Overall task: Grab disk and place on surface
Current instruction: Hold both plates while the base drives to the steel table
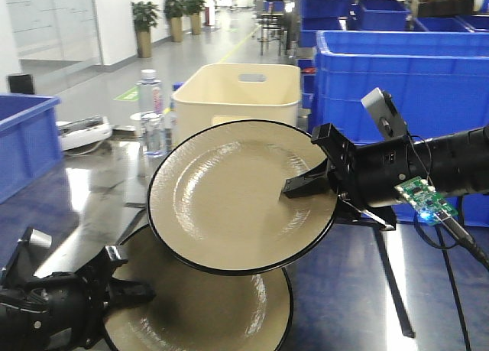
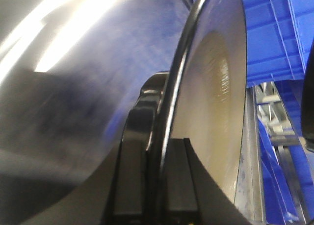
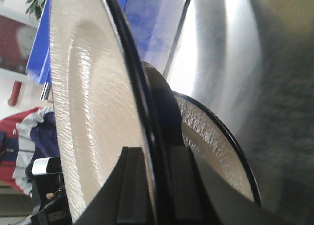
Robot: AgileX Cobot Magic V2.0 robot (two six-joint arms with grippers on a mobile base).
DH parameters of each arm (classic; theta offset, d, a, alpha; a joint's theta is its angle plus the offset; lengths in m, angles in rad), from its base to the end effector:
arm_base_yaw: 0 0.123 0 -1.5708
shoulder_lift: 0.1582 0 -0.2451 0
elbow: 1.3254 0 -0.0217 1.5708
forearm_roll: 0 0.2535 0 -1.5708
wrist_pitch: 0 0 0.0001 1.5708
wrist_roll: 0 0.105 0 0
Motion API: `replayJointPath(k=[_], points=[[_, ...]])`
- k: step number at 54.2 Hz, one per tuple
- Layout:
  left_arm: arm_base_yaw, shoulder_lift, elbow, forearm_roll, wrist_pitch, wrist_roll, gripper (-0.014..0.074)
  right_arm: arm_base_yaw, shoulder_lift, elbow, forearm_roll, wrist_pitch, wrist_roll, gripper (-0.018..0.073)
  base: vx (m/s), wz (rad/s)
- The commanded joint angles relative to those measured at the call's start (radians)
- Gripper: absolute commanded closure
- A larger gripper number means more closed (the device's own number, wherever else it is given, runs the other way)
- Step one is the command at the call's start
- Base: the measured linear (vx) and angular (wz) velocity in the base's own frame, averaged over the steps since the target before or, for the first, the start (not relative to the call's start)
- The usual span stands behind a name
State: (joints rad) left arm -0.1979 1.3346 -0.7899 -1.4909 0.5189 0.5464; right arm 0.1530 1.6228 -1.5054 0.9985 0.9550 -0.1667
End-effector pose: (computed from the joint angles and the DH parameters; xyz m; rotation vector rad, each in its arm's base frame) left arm 0.2818 -0.1095 0.2309 -0.4715 2.1885 -1.1942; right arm 0.3491 0.1268 0.3285 0.0441 2.3175 1.2272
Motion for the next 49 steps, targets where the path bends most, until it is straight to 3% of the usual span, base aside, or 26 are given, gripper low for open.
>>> replayJointPath(k=[1,49], points=[[-0.004,-0.034,-0.036,-0.081,0.03,-0.01,0.0595,-0.004,-0.052,-0.042,0.106,-0.045,-0.003,0.0566,0.21,-0.35],[-0.004,-0.034,-0.036,-0.082,0.03,-0.01,0.0595,-0.004,-0.052,-0.042,0.106,-0.046,-0.003,0.0566,0.14,-0.16]])
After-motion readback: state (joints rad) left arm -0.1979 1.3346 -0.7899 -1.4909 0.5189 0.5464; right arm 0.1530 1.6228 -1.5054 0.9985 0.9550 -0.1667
